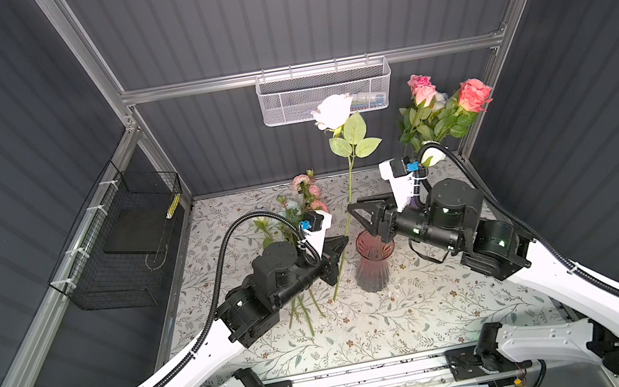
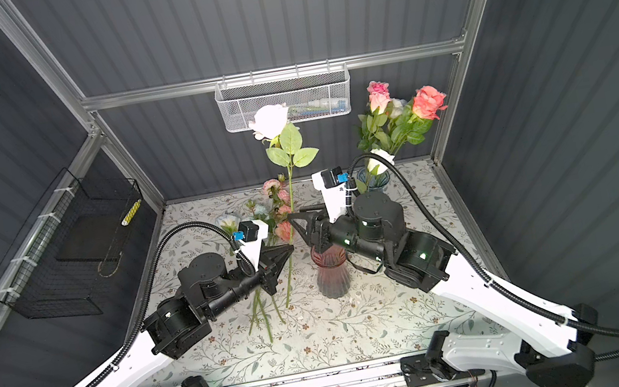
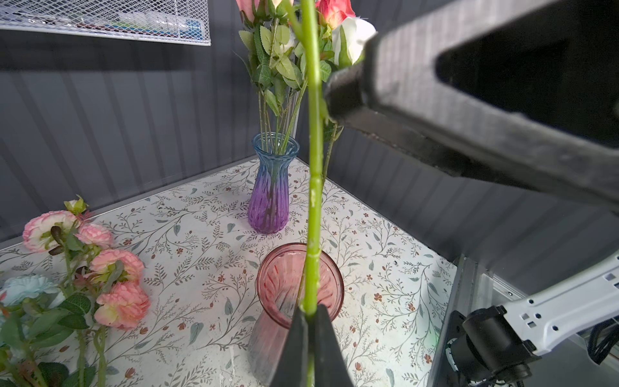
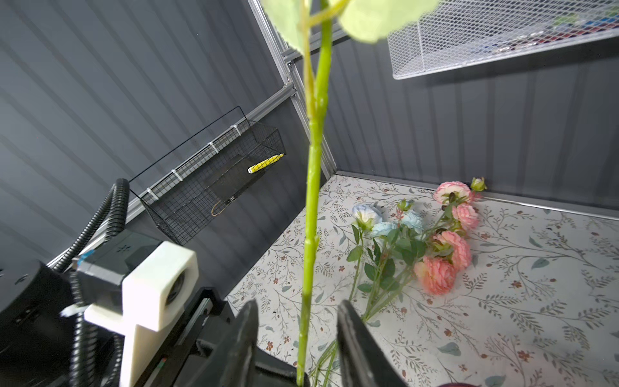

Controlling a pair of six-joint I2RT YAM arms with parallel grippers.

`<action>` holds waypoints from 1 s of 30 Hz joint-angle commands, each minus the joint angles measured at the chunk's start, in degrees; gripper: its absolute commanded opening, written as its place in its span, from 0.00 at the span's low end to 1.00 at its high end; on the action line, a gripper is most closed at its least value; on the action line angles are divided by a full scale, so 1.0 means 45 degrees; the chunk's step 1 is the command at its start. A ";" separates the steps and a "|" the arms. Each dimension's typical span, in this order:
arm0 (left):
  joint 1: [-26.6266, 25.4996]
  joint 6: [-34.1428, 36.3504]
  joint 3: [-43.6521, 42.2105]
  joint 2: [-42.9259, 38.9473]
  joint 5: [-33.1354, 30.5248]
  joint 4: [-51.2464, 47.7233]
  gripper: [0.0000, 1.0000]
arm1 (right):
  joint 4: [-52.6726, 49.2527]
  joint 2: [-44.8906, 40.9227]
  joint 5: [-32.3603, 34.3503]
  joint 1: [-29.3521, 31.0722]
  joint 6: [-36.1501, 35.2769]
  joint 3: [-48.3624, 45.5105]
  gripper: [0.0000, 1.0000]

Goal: Arrange the flowers into the vase
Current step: 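Grasp the cream rose stem with the right gripper above the left gripper, then raise the cream rose with the right gripper while the left gripper opens and draws back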

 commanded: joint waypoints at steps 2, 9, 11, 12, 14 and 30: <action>-0.0068 0.0107 -0.0167 -0.0247 -0.0088 0.0276 0.00 | 0.0231 0.0732 0.0094 0.0041 -0.0081 0.0631 0.22; -0.0045 0.0164 -0.0301 -0.0428 -0.0249 0.0216 0.00 | 0.0394 0.0787 0.0165 0.0050 -0.0093 0.0637 0.05; -0.0053 0.0163 -0.0248 -0.0388 -0.0346 0.0125 0.10 | 0.0414 0.0768 0.0200 0.0047 -0.0090 0.0643 0.03; -0.0059 0.0140 -0.0199 -0.0355 -0.0417 0.0041 0.20 | 0.0414 0.0752 0.0219 0.0043 -0.0114 0.0652 0.02; -0.0061 0.0107 -0.0141 -0.0346 -0.0631 -0.0143 0.55 | 0.0434 0.0679 0.0337 0.0040 -0.0167 0.0666 0.02; -0.0035 -0.1410 -0.2586 -0.5076 -0.6745 -0.2378 0.99 | -0.0220 0.0063 0.4181 -0.0717 -0.3165 0.2479 0.02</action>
